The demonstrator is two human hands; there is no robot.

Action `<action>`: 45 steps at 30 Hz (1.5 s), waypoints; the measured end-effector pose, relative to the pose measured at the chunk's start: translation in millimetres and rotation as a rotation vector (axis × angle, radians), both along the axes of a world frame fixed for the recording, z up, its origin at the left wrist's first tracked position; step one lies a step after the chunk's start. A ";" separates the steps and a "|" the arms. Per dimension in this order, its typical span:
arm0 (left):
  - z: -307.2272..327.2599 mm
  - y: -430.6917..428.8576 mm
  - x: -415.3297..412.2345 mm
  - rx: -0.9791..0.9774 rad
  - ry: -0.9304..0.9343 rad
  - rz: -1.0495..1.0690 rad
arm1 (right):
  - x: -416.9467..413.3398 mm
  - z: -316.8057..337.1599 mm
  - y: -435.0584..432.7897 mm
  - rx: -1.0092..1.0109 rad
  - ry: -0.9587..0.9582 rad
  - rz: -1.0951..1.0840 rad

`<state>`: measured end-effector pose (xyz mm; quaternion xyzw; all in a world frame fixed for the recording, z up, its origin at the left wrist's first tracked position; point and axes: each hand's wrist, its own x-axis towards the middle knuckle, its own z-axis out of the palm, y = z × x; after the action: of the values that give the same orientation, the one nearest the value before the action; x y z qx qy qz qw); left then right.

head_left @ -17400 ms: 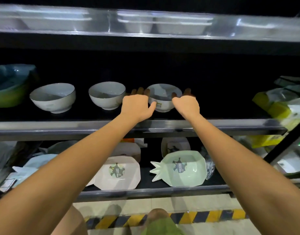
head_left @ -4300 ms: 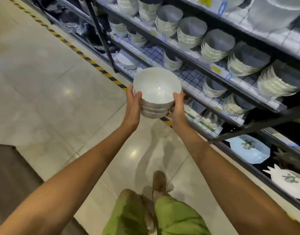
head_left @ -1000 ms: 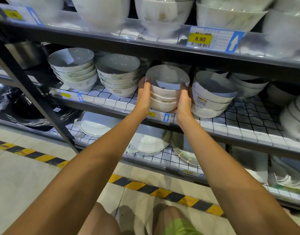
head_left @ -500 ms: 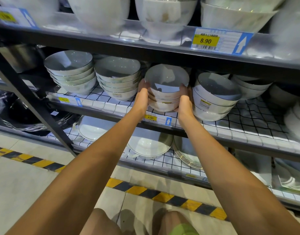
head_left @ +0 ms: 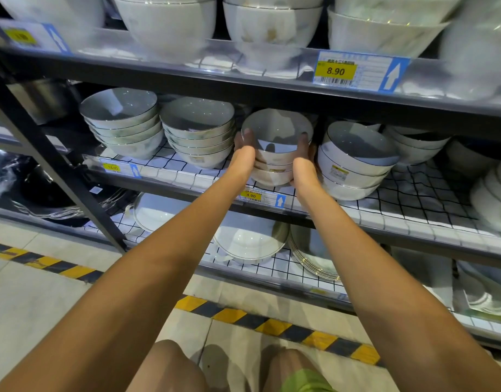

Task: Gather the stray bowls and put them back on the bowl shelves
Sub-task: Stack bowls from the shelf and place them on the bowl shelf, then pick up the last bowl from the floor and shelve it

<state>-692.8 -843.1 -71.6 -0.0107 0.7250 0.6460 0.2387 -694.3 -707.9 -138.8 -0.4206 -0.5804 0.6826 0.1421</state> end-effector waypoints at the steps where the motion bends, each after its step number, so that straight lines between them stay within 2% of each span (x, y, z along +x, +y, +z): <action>1: 2.3 4.4 -0.8 -0.008 -0.013 0.028 | -5.1 -6.1 3.5 0.013 -0.010 0.008; 5: 10.6 15.2 -2.1 -0.023 -0.063 0.071 | -10.3 -11.9 11.6 0.062 0.016 -0.005; 8: 6.2 11.0 -2.6 -0.099 -0.054 0.057 | -10.3 -15.5 14.5 0.014 0.032 -0.016; 12: -10.0 -7.2 7.3 -0.186 0.186 0.004 | 45.9 41.5 -29.4 0.139 0.034 0.081; 15: -17.7 -21.8 16.3 -0.205 0.409 -0.093 | 81.9 50.2 -41.8 0.358 0.009 0.193; 18: -23.9 -36.1 21.8 -0.446 0.693 -0.174 | 102.7 47.5 -53.5 0.602 0.007 0.254; 21: -28.0 -52.0 33.9 -0.664 0.964 -0.237 | 117.6 41.2 -62.7 0.955 -0.133 0.339; 26: -57.4 -80.4 62.2 -1.005 1.141 -0.347 | 152.7 10.0 -84.2 1.403 -0.250 0.490; 29: -84.6 -101.3 79.6 -1.103 1.138 -0.406 | 166.2 -19.0 -96.3 1.525 -0.244 0.541; 35: -104.7 -142.5 119.4 -1.256 0.969 -0.615 | 202.0 -34.5 -125.0 1.448 -0.407 0.746; 38: -86.8 -150.9 139.9 -1.279 0.896 -0.713 | 219.2 -13.7 -133.5 1.371 -0.501 0.861; 45: 15.7 -161.0 194.0 -1.221 0.831 -0.731 | 266.3 87.9 -140.8 1.287 -0.495 0.975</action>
<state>-498.8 -1004.1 -55.9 0.3379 0.9356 -0.0292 0.0983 -427.9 -848.7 -50.8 -0.0975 -0.9871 0.0920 -0.0878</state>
